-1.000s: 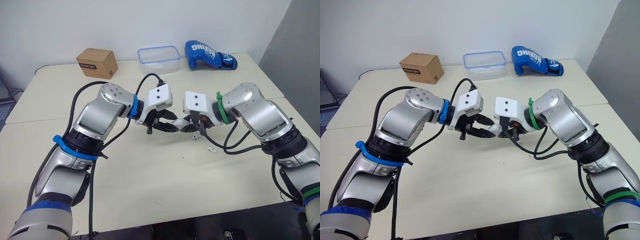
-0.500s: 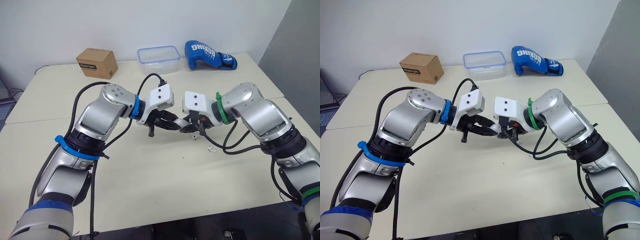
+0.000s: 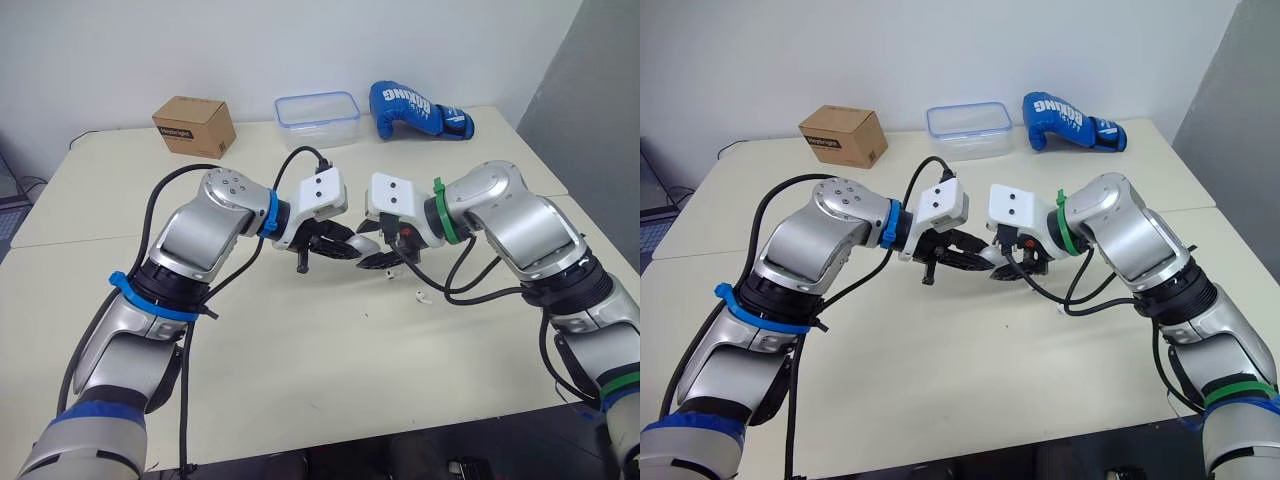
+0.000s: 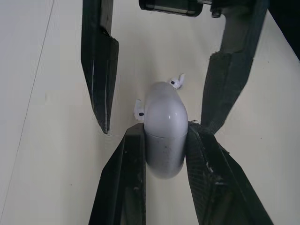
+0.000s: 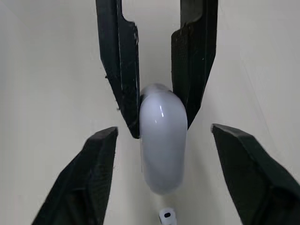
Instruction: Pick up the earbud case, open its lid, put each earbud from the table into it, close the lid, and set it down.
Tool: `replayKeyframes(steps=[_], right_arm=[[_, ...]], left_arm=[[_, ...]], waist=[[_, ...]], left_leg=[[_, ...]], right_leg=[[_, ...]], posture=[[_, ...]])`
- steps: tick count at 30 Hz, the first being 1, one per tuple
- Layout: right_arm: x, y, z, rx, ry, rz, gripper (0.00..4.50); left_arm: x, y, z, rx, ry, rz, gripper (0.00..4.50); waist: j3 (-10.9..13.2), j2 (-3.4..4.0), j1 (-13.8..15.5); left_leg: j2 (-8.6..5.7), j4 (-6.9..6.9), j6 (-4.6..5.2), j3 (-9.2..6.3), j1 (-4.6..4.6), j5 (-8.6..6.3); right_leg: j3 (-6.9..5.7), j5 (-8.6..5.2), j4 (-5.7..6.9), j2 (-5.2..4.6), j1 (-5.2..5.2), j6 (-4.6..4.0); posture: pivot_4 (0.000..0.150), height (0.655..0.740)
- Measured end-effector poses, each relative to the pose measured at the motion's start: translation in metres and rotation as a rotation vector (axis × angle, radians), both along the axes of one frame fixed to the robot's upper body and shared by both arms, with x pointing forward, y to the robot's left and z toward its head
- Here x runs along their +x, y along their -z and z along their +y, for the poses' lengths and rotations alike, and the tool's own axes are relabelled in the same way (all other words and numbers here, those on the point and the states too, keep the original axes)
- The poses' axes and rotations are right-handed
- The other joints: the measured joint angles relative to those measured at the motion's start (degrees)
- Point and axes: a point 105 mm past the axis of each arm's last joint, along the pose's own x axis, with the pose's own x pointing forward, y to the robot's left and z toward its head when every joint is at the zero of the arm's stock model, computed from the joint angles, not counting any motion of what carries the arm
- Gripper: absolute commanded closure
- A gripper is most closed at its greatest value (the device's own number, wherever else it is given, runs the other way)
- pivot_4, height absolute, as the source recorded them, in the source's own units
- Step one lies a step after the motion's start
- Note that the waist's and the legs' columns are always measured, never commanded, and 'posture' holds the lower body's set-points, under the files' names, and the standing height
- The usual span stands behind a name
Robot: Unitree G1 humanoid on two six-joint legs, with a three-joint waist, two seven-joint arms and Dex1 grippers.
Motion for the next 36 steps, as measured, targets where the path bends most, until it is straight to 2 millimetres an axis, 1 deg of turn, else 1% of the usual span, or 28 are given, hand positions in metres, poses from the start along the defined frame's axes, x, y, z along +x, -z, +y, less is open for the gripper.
replayKeyframes(steps=[3, 5, 7, 10, 12, 15, 19, 22, 26, 31, 36], right_arm=[[0.002, -0.010, -0.007, 0.063, 0.026, 0.005, 1.35], [0.003, -0.014, -0.015, 0.140, 0.059, 0.023, 1.35], [0.004, -0.014, -0.024, 0.210, 0.096, 0.054, 1.35], [-0.001, -0.015, -0.034, 0.331, 0.118, 0.113, 1.35], [-0.004, -0.019, -0.036, 0.408, 0.122, 0.129, 1.35], [-0.004, -0.027, -0.035, 0.497, 0.137, 0.139, 1.35], [-0.005, -0.026, -0.030, 0.573, 0.144, 0.189, 1.35], [-0.006, -0.024, -0.029, 0.588, 0.145, 0.209, 1.35], [-0.009, -0.024, -0.026, 0.604, 0.130, 0.231, 1.35], [-0.015, -0.027, -0.022, 0.612, 0.096, 0.254, 1.35], [-0.016, -0.030, -0.017, 0.611, 0.083, 0.255, 1.35]], left_arm=[[0.004, -0.006, 0.006, -0.078, -0.047, 0.008, 3.71], [0.007, -0.013, 0.013, -0.157, -0.083, 0.003, 3.71], [0.009, -0.016, 0.022, -0.225, -0.121, 0.013, 3.71], [0.009, -0.015, 0.034, -0.316, -0.165, 0.060, 3.71], [0.007, -0.013, 0.041, -0.376, -0.182, 0.083, 3.71], [0.000, -0.009, 0.044, -0.442, -0.174, 0.085, 3.71], [-0.012, -0.006, 0.045, -0.519, -0.151, 0.099, 3.71], [-0.015, -0.006, 0.047, -0.547, -0.151, 0.099, 3.71], [-0.019, -0.013, 0.047, -0.582, -0.137, 0.086, 3.71], [-0.019, -0.015, 0.046, -0.600, -0.137, 0.092, 3.71], [-0.019, -0.015, 0.045, -0.604, -0.135, 0.097, 3.71]], waist=[[0.00, 0.00, 0.05], [0.00, 0.00, 0.06], [0.00, 0.00, 0.06], [0.00, 0.00, 0.07], [0.00, 0.00, 0.04], [0.00, 0.00, 0.04], [0.00, 0.00, 0.23], [0.00, 0.00, 0.43], [-0.01, 0.00, 0.55], [0.00, 0.00, 0.55], [0.00, 0.00, 0.56]], left_leg=[[0.00, 0.00, 0.00, 0.00, -0.01, 0.00], [0.01, 0.00, 0.00, 0.00, 0.00, 0.00], [0.00, 0.01, 0.00, 0.00, 0.00, 0.00], [0.00, 0.01, 0.00, 0.02, 0.00, 0.00], [0.01, 0.01, 0.00, 0.03, 0.00, 0.00], [0.02, 0.01, 0.00, 0.02, 0.02, 0.00], [0.01, 0.02, 0.00, 0.02, 0.01, 0.00], [0.00, 0.02, 0.00, 0.03, 0.01, 0.00], [0.00, 0.02, 0.00, 0.04, 0.02, 0.00], [0.00, 0.02, 0.00, 0.04, 0.02, 0.00], [0.00, 0.01, 0.00, 0.04, 0.02, 0.00]], right_leg=[[-0.01, 0.00, -0.02, -0.01, 0.00, 0.00], [0.00, 0.00, -0.03, -0.02, 0.01, -0.01], [0.00, 0.01, -0.01, -0.02, 0.00, -0.01], [0.02, 0.01, 0.01, -0.02, 0.00, -0.01], [0.03, 0.01, 0.02, -0.02, -0.01, -0.01], [0.02, 0.01, 0.02, -0.02, -0.01, -0.02], [0.03, 0.01, 0.01, -0.04, 0.01, -0.02], [0.03, 0.02, 0.01, -0.04, 0.01, -0.02], [0.03, 0.02, 0.01, -0.04, 0.01, -0.03], [0.03, 0.02, 0.01, -0.04, 0.01, -0.02], [0.03, 0.02, 0.01, -0.04, 0.01, -0.03]], posture=[[0.150, 0.7400], [0.150, 0.7400], [0.150, 0.7400], [0.150, 0.7400], [0.150, 0.7400], [0.150, 0.7400], [0.150, 0.7400], [0.150, 0.7400], [0.150, 0.7400], [0.150, 0.7400], [0.150, 0.7400]])
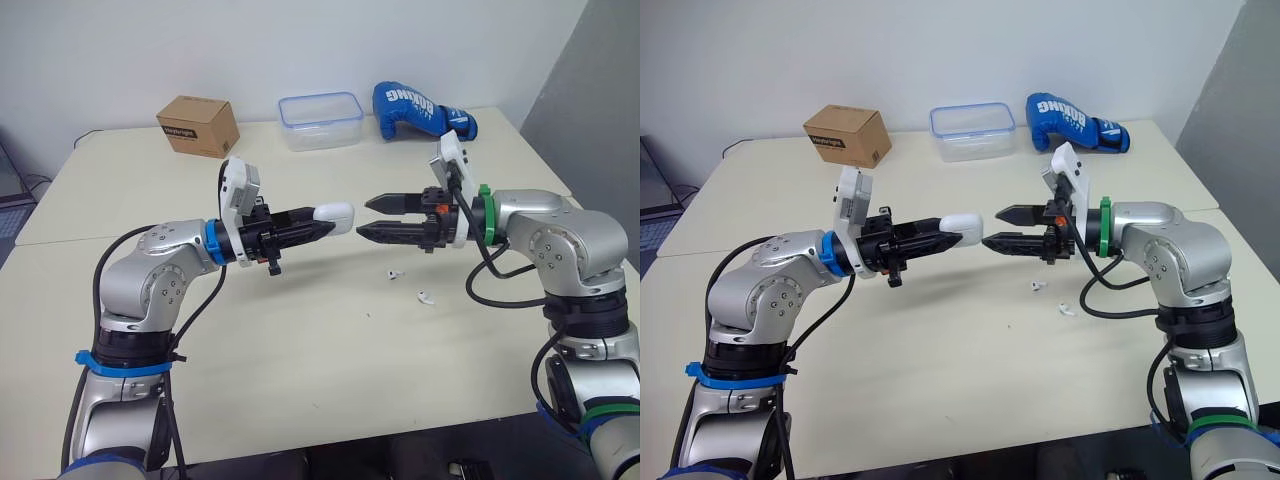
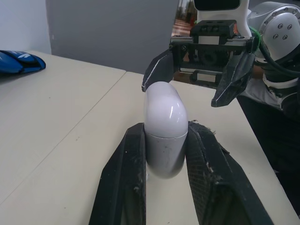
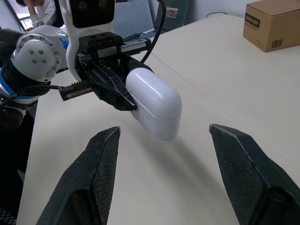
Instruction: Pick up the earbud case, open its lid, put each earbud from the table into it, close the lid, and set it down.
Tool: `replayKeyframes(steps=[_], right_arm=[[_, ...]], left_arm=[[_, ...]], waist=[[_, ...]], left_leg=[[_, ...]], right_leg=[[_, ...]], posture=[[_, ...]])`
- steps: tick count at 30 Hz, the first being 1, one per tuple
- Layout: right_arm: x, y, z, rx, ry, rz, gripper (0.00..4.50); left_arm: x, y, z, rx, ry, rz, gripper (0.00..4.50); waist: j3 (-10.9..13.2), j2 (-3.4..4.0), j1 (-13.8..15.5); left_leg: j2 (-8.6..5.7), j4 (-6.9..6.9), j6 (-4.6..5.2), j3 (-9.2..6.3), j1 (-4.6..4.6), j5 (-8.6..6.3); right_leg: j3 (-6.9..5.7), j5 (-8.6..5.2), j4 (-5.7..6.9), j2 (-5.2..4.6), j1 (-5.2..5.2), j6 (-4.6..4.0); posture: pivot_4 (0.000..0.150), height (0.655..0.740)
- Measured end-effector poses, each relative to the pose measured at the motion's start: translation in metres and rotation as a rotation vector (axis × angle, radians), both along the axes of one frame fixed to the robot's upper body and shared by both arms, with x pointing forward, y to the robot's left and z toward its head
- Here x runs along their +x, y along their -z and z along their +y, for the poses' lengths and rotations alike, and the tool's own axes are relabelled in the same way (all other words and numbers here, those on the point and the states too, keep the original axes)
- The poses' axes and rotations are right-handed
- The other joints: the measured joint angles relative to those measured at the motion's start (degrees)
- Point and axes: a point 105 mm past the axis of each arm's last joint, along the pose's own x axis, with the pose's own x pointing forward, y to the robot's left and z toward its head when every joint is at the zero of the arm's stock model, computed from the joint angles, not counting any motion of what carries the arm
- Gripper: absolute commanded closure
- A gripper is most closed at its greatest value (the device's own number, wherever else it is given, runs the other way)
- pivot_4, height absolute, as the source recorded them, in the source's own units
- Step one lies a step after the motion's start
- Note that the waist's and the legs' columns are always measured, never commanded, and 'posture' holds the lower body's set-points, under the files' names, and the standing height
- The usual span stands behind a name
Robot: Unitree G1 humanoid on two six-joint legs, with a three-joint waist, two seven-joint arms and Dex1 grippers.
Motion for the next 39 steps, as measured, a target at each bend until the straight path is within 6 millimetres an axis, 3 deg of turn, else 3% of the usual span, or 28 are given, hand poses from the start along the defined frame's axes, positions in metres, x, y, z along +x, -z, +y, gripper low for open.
replayKeyframes(steps=[5, 27, 39], right_arm=[[-0.001, 0.003, 0.008, -0.011, -0.017, 0.015, 1.35], [0.010, 0.003, 0.012, -0.011, 0.003, 0.047, 1.35], [0.017, -0.010, 0.015, 0.004, 0.019, 0.021, 1.35]], left_arm=[[-0.003, -0.001, -0.004, -0.005, 0.023, 0.009, 3.71], [-0.008, 0.000, -0.003, 0.001, 0.029, 0.023, 3.71], [-0.016, 0.003, -0.008, 0.006, 0.069, 0.030, 3.71]], waist=[[0.00, 0.00, 0.00], [0.00, 0.00, -0.01], [0.00, 0.00, -0.02]], left_leg=[[0.00, 0.00, 0.00, 0.00, 0.00, 0.00], [0.00, -0.02, 0.00, 0.00, 0.00, 0.00], [0.01, -0.03, 0.00, 0.01, 0.01, 0.00]], right_leg=[[0.00, 0.00, -0.01, 0.00, 0.00, 0.00], [0.00, 0.00, -0.01, 0.00, 0.00, 0.00], [0.00, 0.00, -0.02, 0.00, -0.01, 0.00]], posture=[[0.150, 0.7400], [0.150, 0.7400], [0.150, 0.7400]])
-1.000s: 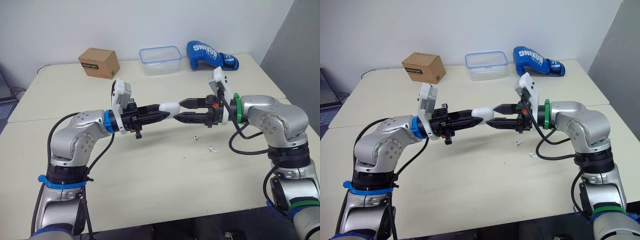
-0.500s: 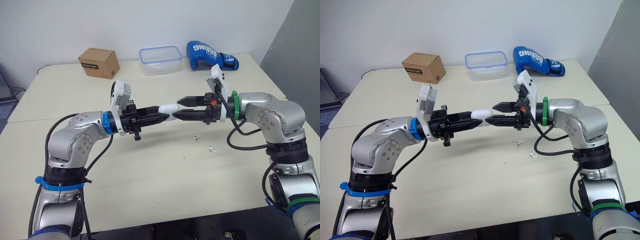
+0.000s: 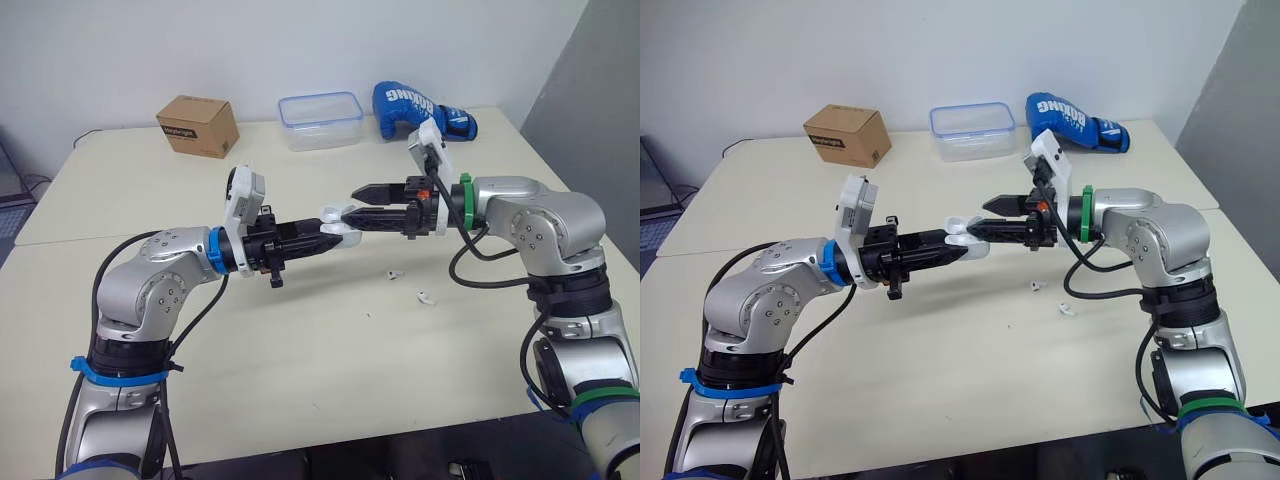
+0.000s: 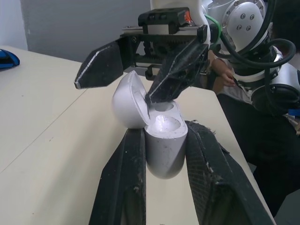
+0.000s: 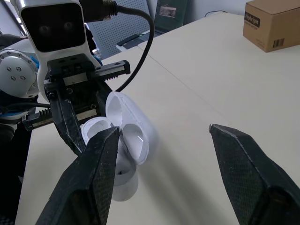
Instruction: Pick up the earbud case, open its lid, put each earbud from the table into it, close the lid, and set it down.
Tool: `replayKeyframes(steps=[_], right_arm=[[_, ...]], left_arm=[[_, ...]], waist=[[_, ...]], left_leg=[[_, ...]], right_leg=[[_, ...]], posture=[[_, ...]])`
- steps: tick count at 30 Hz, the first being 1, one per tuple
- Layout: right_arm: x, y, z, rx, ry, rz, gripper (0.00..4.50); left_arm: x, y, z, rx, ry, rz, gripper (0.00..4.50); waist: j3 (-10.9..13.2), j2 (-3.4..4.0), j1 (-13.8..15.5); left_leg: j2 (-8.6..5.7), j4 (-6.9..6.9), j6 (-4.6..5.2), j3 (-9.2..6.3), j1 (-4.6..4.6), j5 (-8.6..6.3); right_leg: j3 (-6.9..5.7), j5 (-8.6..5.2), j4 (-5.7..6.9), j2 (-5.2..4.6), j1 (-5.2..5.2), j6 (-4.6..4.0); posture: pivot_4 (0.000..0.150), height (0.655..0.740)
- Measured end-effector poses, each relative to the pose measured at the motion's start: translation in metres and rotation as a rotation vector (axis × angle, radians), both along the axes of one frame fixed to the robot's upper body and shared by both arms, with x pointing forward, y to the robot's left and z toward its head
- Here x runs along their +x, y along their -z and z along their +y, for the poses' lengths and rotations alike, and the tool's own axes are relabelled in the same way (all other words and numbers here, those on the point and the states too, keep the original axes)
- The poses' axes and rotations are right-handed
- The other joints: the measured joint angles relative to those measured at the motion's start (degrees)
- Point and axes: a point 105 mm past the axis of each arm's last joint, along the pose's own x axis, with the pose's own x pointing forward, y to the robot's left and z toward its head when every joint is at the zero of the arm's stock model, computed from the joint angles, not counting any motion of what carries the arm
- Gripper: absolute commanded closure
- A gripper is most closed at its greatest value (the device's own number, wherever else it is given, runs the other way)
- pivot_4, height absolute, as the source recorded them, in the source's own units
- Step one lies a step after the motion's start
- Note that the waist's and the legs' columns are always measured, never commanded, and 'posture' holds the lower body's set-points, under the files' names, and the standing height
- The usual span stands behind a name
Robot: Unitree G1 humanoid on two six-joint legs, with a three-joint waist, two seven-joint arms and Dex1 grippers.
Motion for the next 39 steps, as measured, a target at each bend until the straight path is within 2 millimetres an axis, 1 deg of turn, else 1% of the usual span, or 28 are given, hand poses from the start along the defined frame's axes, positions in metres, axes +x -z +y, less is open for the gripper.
replayKeyframes(steps=[5, 9, 11, 13, 15, 19, 21, 24, 26, 28, 32, 35, 39], right_arm=[[0.001, -0.001, 0.001, 0.006, -0.002, 0.003, 1.35], [-0.003, -0.002, -0.001, 0.015, -0.033, 0.011, 1.35], [-0.005, -0.007, -0.004, 0.033, -0.045, 0.011, 1.35], [-0.007, -0.011, -0.011, 0.034, -0.052, 0.008, 1.35], [-0.008, -0.015, -0.022, 0.013, -0.041, -0.002, 1.35], [-0.008, -0.015, -0.039, -0.052, -0.021, -0.013, 1.35], [-0.009, -0.010, -0.047, -0.121, -0.011, -0.017, 1.35], [-0.009, 0.005, -0.056, -0.277, -0.006, -0.041, 1.35], [-0.010, 0.015, -0.056, -0.358, -0.024, -0.055, 1.35], [-0.011, 0.023, -0.054, -0.400, -0.042, -0.065, 1.35], [-0.012, 0.027, -0.054, -0.454, -0.063, -0.091, 1.35], [-0.009, 0.036, -0.063, -0.563, -0.050, -0.113, 1.35], [-0.004, 0.055, -0.078, -0.755, -0.046, -0.181, 1.35]], left_arm=[[0.000, 0.002, 0.000, 0.000, 0.000, 0.008, 3.71], [-0.001, 0.001, 0.000, -0.002, 0.003, 0.001, 3.71], [-0.001, 0.000, 0.000, -0.005, 0.000, -0.008, 3.71], [0.000, 0.000, 0.002, -0.007, -0.008, -0.020, 3.71], [0.002, 0.000, 0.009, -0.001, -0.032, -0.025, 3.71], [0.008, -0.004, 0.023, 0.002, -0.082, -0.053, 3.71], [0.008, -0.004, 0.028, 0.010, -0.101, -0.068, 3.71], [0.010, -0.005, 0.034, 0.011, -0.117, -0.084, 3.71], [0.011, -0.005, 0.035, 0.010, -0.125, -0.097, 3.71], [0.011, -0.006, 0.035, 0.009, -0.130, -0.102, 3.71], [0.012, -0.006, 0.035, 0.006, -0.139, -0.111, 3.71], [0.012, -0.006, 0.036, 0.006, -0.145, -0.110, 3.71], [0.013, -0.003, 0.036, 0.006, -0.157, -0.101, 3.71]], waist=[[0.00, 0.00, 0.01], [0.00, 0.00, 0.01], [0.00, 0.00, 0.03], [0.00, 0.00, 0.09], [0.00, 0.00, 0.18], [0.00, 0.00, 0.24], [0.00, 0.00, 0.23], [0.00, 0.00, 0.26], [0.00, 0.00, 0.27], [0.00, -0.01, 0.28], [0.00, 0.00, 0.32], [0.00, 0.00, 0.37], [0.00, -0.01, 0.37]], left_leg=[[-0.01, 0.00, 0.00, 0.00, 0.00, 0.00], [-0.01, 0.00, 0.00, 0.00, 0.00, 0.00], [-0.01, 0.00, 0.00, 0.00, 0.00, 0.00], [-0.01, 0.00, 0.00, 0.00, 0.00, 0.00], [-0.01, -0.02, 0.00, 0.01, 0.00, 0.00], [-0.01, -0.02, 0.01, 0.03, 0.00, -0.01], [-0.01, -0.03, 0.01, 0.04, 0.00, -0.01], [0.00, -0.03, 0.01, 0.05, -0.01, -0.01], [0.01, -0.03, 0.01, 0.05, -0.01, -0.01], [0.01, -0.02, 0.01, 0.04, -0.01, -0.01], [0.00, -0.02, 0.01, 0.04, -0.01, -0.01], [0.00, -0.02, 0.01, 0.04, -0.01, -0.01], [0.01, -0.02, 0.00, 0.05, -0.01, -0.01]], right_leg=[[0.00, 0.00, -0.02, 0.00, 0.01, 0.00], [0.00, 0.00, -0.02, 0.00, 0.01, 0.00], [0.00, 0.00, -0.02, 0.00, 0.01, 0.00], [0.00, 0.00, -0.03, 0.00, 0.01, 0.00], [0.00, 0.00, -0.04, 0.00, 0.00, 0.00], [0.00, 0.00, -0.04, 0.00, 0.01, 0.00], [0.00, 0.00, -0.07, 0.00, 0.01, 0.00], [0.00, 0.00, -0.08, 0.00, 0.01, 0.00], [0.00, 0.00, -0.06, 0.00, 0.01, 0.00], [0.00, 0.00, -0.06, 0.00, 0.01, 0.00], [0.00, 0.00, -0.08, 0.00, 0.01, 0.00], [0.00, 0.00, -0.09, 0.00, 0.01, 0.00], [0.00, 0.00, -0.08, 0.00, 0.01, 0.01]], posture=[[0.150, 0.7400], [0.150, 0.7400], [0.150, 0.7400], [0.150, 0.7400], [0.150, 0.7400], [0.150, 0.7400], [0.150, 0.7400], [0.150, 0.7400], [0.150, 0.7400], [0.150, 0.7400], [0.150, 0.7400], [0.150, 0.7400], [0.150, 0.7400]])
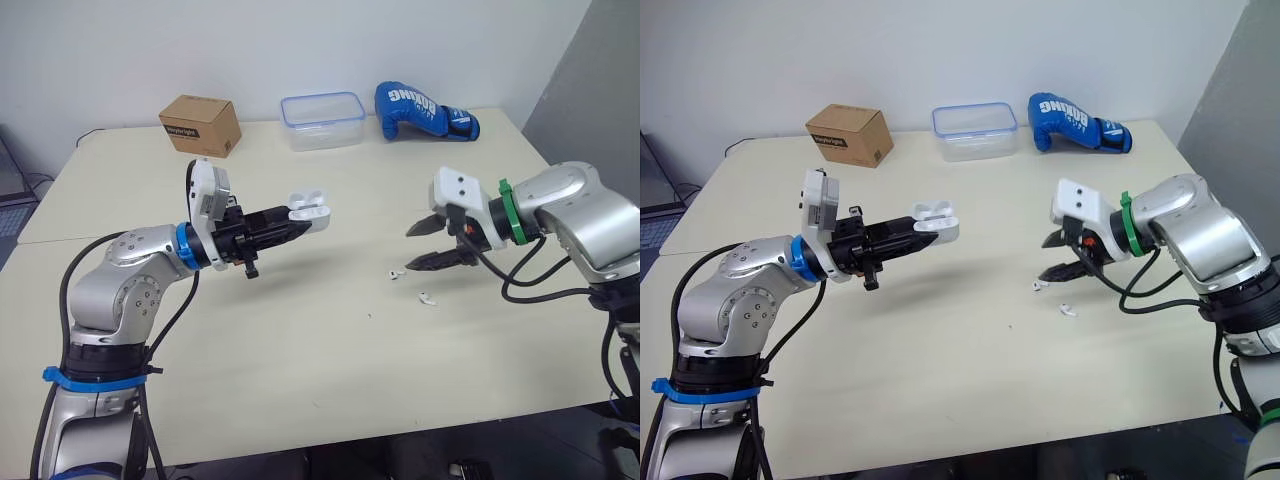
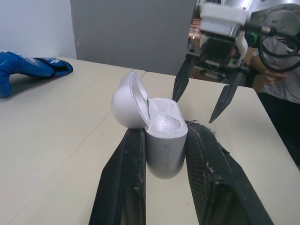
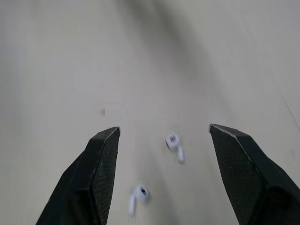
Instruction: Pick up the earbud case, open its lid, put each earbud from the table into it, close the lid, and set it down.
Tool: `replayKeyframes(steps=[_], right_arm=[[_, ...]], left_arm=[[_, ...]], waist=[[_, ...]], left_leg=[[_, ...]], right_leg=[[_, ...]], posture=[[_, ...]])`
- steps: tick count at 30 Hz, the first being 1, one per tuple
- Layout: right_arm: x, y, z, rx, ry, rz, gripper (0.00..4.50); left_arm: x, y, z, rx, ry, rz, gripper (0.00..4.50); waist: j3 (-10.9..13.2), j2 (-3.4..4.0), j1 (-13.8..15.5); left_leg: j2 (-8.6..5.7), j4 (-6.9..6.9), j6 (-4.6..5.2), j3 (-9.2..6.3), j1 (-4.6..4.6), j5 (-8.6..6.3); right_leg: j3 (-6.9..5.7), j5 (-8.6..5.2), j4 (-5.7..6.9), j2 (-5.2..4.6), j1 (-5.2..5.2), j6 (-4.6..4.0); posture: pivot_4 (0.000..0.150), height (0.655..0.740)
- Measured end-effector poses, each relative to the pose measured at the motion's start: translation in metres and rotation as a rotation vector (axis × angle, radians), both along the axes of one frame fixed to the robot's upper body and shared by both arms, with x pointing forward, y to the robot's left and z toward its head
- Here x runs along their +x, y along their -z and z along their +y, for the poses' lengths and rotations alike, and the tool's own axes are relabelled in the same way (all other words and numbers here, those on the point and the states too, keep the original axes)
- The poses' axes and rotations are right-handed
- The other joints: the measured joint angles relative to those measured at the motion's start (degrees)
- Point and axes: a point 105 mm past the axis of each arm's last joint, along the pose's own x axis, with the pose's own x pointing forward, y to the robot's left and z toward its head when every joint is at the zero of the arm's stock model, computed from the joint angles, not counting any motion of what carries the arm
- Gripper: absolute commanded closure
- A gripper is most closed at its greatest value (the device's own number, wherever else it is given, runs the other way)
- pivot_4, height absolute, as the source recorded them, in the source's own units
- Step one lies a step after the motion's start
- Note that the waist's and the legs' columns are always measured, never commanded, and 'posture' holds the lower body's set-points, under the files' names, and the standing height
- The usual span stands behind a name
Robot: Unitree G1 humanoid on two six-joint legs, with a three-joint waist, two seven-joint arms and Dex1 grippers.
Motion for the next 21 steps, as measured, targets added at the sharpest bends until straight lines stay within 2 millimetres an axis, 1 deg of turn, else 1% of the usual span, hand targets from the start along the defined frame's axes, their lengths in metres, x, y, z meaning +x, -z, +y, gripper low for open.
replayKeyframes(steps=[4, 8, 11, 18, 21], right_arm=[[0.004, 0.017, -0.007, -0.104, 0.007, -0.013, 1.35], [0.006, 0.025, -0.011, -0.167, 0.027, -0.016, 1.35], [0.006, 0.036, -0.014, -0.207, 0.085, 0.029, 1.35], [-0.005, 0.050, -0.008, -0.230, 0.181, 0.126, 1.35], [-0.007, 0.055, -0.005, -0.233, 0.217, 0.148, 1.35]], left_arm=[[0.000, 0.000, -0.001, -0.003, -0.001, -0.002, 3.71], [-0.001, -0.001, -0.003, -0.003, 0.005, -0.009, 3.71], [-0.002, -0.003, -0.004, -0.001, 0.009, -0.016, 3.71], [-0.002, -0.002, -0.005, -0.007, 0.014, -0.017, 3.71], [-0.002, -0.001, -0.007, -0.008, 0.016, -0.015, 3.71]], waist=[[0.00, 0.00, 0.00], [0.00, 0.00, 0.00], [0.00, 0.00, 0.03], [0.00, 0.00, 0.09], [0.00, 0.00, 0.10]], left_leg=[[0.00, 0.00, 0.00, 0.00, 0.00, 0.00], [0.00, 0.00, -0.01, 0.00, 0.00, 0.00], [0.00, 0.00, -0.01, -0.01, 0.00, 0.00], [-0.01, 0.00, -0.01, -0.01, 0.00, 0.00], [0.00, 0.00, -0.01, -0.01, 0.00, 0.00]], right_leg=[[0.00, 0.00, 0.01, 0.00, 0.00, 0.00], [0.00, 0.00, -0.01, 0.00, 0.00, 0.00], [0.00, 0.00, 0.00, 0.00, 0.00, 0.00], [0.00, 0.00, -0.01, 0.00, 0.00, 0.00], [0.00, 0.00, 0.00, 0.00, 0.00, 0.00]], posture=[[0.150, 0.7400], [0.150, 0.7400], [0.150, 0.7400], [0.150, 0.7400], [0.150, 0.7400]])
